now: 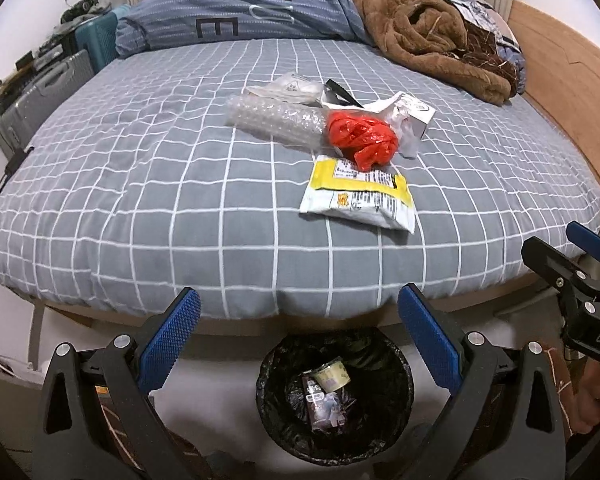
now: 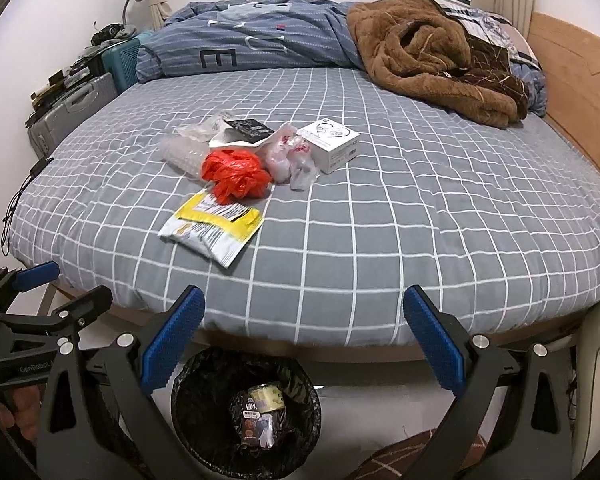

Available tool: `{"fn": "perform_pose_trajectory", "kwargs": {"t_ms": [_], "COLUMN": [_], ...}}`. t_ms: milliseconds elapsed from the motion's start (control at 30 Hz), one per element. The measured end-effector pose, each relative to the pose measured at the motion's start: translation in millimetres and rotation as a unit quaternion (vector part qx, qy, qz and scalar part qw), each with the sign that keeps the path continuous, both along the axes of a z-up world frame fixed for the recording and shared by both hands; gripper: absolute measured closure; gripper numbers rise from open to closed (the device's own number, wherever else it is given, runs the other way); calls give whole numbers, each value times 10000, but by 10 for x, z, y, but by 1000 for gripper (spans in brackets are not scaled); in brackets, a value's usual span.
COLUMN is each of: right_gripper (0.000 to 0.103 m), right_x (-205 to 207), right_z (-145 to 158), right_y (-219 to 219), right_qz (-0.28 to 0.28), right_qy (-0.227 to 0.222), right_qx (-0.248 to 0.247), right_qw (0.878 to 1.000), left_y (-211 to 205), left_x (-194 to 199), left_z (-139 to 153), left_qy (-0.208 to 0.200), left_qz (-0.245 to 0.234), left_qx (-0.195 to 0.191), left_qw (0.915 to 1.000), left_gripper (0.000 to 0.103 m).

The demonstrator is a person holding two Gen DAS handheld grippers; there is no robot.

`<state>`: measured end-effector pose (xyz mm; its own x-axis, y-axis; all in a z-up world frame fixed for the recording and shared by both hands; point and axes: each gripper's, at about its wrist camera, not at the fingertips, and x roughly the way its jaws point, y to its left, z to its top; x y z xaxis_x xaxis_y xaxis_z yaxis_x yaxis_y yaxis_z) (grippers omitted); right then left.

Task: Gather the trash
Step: 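Raise both tools back toward the remaining trash on the bed, then grasp the yellow snack wrapper with the left tool while the right tool grasps the white earphone box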

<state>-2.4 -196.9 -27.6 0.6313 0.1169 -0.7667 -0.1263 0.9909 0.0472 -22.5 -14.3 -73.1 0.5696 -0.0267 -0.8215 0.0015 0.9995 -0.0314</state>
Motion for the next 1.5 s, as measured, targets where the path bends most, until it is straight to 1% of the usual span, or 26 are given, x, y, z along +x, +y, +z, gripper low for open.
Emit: {"fn": "perform_pose_trajectory", "kwargs": {"t_ms": [200,433,500,600,833,900,933,1000,1100,1200,1233,1267,1333,1367,1467,1500], "right_gripper": [7,7,7,7,7,7,7,8,9,10,12,16,22,27,27,27], "right_x": [438,1247,1480,1798,2349,2453,2521,2593,2675,2751,2790,2816,2855,2862,2846,2839], "right_z": [-10,-14,-54,-148,-348,-392,-439,-500,-582,-623,-643,-664,-733,-767,-777,-772], "right_y": [-140,-375,-406,-364,-276,-234,-197,-157,-88,-43,-24,-9,44,63,60,36], "right_qz": [-53,-55,-1,215,602,705,783,993,1206,1264,1313,1327,1430,1501,1536,1491], "right_qy": [6,47,104,127,331,348,365,475,584,654,724,779,891,940,940,953], "right_qx": [-106,-181,-202,-508,-596,-669,-793,-733,-777,-770,-677,-654,-749,-748,-718,-638], "right_qw": [9999,9998,9997,9984,9959,9947,9931,9912,9879,9868,9864,9859,9828,9813,9810,9821], "left_y": [-110,-253,-276,-313,-387,-390,-391,-409,-437,-452,-453,-462,-478,-492,-505,-504], "left_x": [325,754,879,1036,1289,1347,1371,1415,1443,1457,1458,1456,1468,1475,1515,1528], "left_z": [-77,-258,-312,-386,-551,-588,-599,-623,-636,-649,-651,-655,-668,-669,-699,-706], "left_qy": [116,324,390,478,710,766,784,822,862,922,939,976,1050,1073,1163,1174], "left_qz": [-72,-143,-159,-149,-215,-198,-194,-233,-277,-299,-293,-293,-323,-370,-451,-466], "left_qx": [-58,-101,-127,-126,-108,-175,-201,-210,-199,-179,-198,-201,-189,-175,-117,-121], "left_qw": [9999,9993,9990,9987,9972,9967,9965,9961,9957,9951,9950,9946,9938,9934,9921,9919], "left_gripper": [6,6,6,6,6,6,6,6,6,5,5,6,6,6,9,13]}}
